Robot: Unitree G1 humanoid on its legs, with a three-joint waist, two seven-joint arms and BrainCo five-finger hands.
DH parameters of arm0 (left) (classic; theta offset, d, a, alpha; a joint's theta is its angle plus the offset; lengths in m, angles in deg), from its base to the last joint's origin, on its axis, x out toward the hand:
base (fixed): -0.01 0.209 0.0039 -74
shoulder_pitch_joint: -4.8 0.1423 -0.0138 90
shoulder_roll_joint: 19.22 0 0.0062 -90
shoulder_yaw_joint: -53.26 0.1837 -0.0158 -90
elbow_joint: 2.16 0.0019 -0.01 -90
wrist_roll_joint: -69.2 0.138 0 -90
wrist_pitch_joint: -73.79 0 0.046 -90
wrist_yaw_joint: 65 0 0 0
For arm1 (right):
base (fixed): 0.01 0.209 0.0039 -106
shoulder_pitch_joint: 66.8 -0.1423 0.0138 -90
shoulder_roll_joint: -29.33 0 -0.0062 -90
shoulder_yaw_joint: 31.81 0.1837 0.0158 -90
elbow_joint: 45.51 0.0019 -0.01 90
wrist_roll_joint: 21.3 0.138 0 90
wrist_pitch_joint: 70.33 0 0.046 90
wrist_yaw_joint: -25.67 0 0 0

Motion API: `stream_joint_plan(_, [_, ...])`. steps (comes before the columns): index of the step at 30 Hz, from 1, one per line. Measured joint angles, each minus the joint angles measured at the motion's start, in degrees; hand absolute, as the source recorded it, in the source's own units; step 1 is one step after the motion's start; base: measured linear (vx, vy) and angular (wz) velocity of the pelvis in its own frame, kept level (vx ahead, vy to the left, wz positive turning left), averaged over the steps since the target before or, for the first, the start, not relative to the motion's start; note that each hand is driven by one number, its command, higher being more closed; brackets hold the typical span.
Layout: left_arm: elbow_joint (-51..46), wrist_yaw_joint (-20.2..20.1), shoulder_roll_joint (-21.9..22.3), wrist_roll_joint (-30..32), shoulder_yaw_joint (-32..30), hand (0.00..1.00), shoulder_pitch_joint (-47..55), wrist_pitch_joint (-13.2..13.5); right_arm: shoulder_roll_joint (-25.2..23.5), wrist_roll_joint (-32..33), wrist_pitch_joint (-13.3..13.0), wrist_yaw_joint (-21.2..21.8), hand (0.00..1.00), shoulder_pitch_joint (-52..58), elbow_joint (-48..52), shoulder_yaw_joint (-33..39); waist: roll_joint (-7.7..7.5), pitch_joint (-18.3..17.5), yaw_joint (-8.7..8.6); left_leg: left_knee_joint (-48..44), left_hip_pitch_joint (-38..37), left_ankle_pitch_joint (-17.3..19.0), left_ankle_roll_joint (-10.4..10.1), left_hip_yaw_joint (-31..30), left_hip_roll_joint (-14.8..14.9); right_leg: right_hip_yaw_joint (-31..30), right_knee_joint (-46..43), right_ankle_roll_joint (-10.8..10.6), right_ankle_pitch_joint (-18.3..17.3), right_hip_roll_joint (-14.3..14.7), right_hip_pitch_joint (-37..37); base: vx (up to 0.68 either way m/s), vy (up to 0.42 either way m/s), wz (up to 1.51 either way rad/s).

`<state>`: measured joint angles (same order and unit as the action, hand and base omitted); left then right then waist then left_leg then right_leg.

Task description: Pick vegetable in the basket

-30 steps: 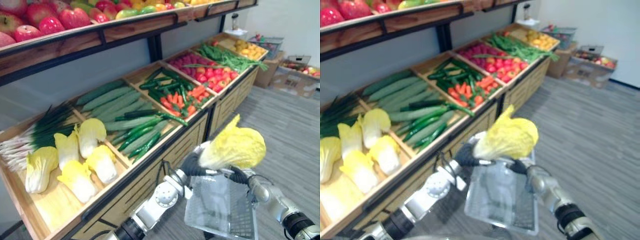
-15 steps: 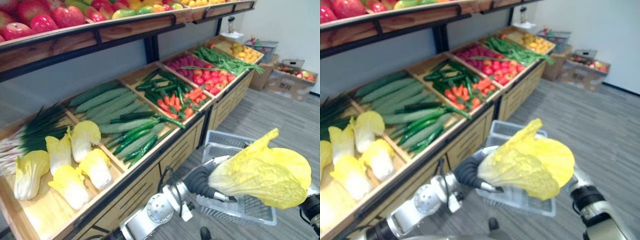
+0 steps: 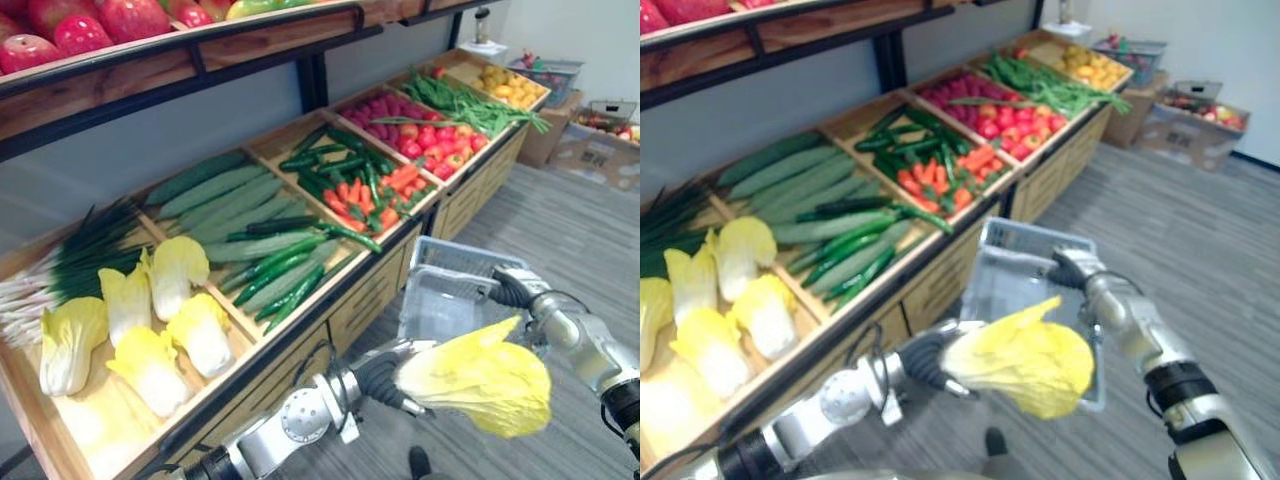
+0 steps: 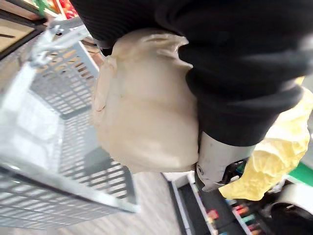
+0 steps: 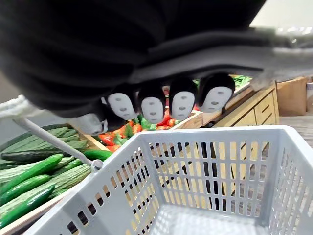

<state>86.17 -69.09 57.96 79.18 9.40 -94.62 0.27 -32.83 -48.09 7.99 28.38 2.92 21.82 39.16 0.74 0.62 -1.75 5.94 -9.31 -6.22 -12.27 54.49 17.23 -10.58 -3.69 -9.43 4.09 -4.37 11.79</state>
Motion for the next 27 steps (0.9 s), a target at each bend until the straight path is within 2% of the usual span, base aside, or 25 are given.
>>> stream_joint_plan(2, [3.3,-0.2,0.3,3.6,-0.5,1.00,-0.8,-0.3,-0.1,0.1,-0.1,0.4,1.00,-1.3,0.5,-1.3,-0.28,0.2,-0.02,0.0,-0.1,0.0,0.0,0.0,0.0,0.0,0.0,0.1,0.1,0.0,0.0,0.00,0.018,0.00])
stream_joint_plan(7, [11.2,0.9,4.5,10.1,-3.1,1.00,-1.3,-1.2,-1.5,-0.1,-0.3,1.6,1.00,-3.7,2.3,-3.0,-0.91,0.6,0.07,-0.3,-0.7,-0.3,0.4,0.0,-0.4,0.0,0.0,0.1,0.1,0.0,-0.3,0.02,0.040,0.00])
stream_joint_plan(14, [18.6,1.8,10.6,11.7,-8.8,1.00,-2.1,-4.2,-2.4,0.0,-0.4,4.2,1.00,-5.2,4.5,-4.3,-1.31,0.9,-0.86,-0.3,-0.9,-0.3,0.4,0.0,-0.5,-0.6,0.4,0.1,0.1,0.2,-0.5,0.00,0.015,-0.02])
stream_joint_plan(22, [27.3,5.8,18.9,16.4,-12.6,1.00,-6.3,-7.3,-2.3,3.1,-0.4,8.0,1.00,-5.5,6.8,-6.4,-1.30,1.7,-2.13,-0.3,-0.9,-0.2,0.4,-0.4,-0.7,-1.1,0.6,0.1,0.2,0.5,-0.4,0.00,0.000,0.00])
stream_joint_plan(27, [30.2,6.4,21.4,18.8,-13.6,1.00,-8.0,-9.3,-2.1,3.3,-0.7,9.2,1.00,-5.6,10.4,-8.1,-1.18,2.7,-2.75,-0.3,-0.8,-0.1,0.6,-0.5,-1.0,-1.4,0.8,-0.1,0.4,0.3,-0.4,-0.04,0.033,-0.02])
